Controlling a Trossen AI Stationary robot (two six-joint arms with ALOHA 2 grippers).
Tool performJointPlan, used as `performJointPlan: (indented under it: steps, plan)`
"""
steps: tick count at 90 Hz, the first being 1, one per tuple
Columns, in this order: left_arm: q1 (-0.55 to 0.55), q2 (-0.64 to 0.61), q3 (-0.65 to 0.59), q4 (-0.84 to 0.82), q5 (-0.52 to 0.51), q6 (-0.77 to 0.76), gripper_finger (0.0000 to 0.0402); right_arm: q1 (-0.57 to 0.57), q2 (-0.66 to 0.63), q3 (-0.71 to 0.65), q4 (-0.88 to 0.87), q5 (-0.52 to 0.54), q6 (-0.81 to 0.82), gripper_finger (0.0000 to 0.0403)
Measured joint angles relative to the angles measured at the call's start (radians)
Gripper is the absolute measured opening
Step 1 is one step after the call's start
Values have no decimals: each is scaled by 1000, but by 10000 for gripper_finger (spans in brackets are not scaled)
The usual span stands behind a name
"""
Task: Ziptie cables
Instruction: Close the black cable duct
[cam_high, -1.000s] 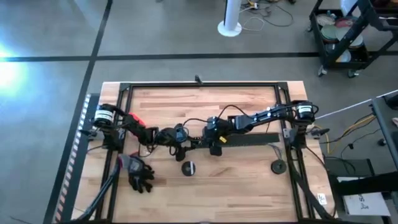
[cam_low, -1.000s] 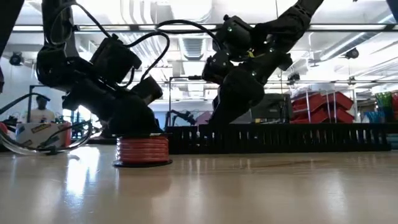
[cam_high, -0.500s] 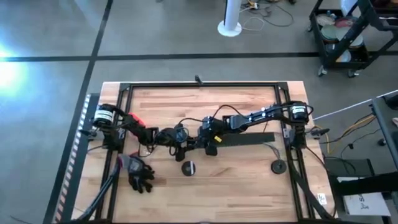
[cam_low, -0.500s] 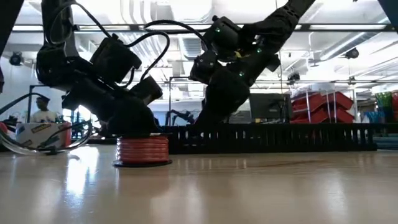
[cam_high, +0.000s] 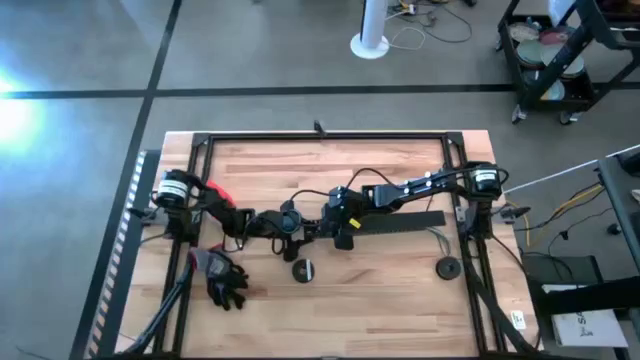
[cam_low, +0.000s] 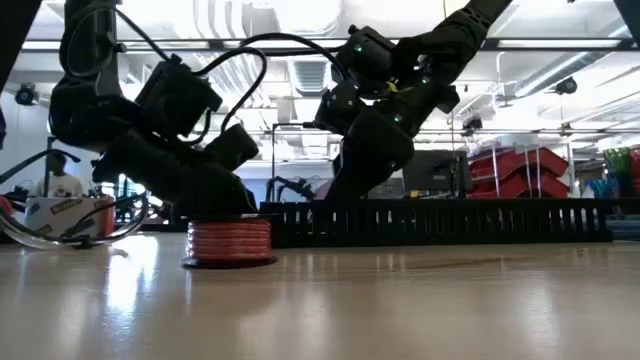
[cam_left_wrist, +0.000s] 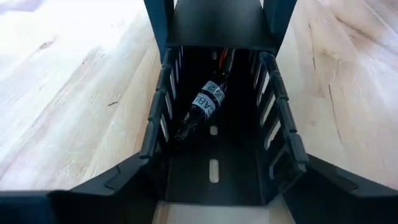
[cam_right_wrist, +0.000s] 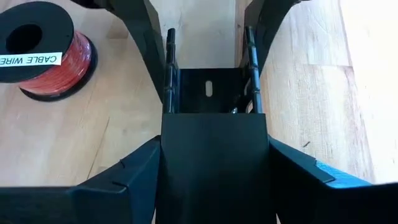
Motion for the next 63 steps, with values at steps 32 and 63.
performJointPlan:
  steps: [32,63]
  plan:
    - [-8,42,-4,64,-13,29,222,6,12,-8,49,-35,17,228]
    - [-9,42,-14,69,-37,40,224,12,15,-3,60,-75,6,223]
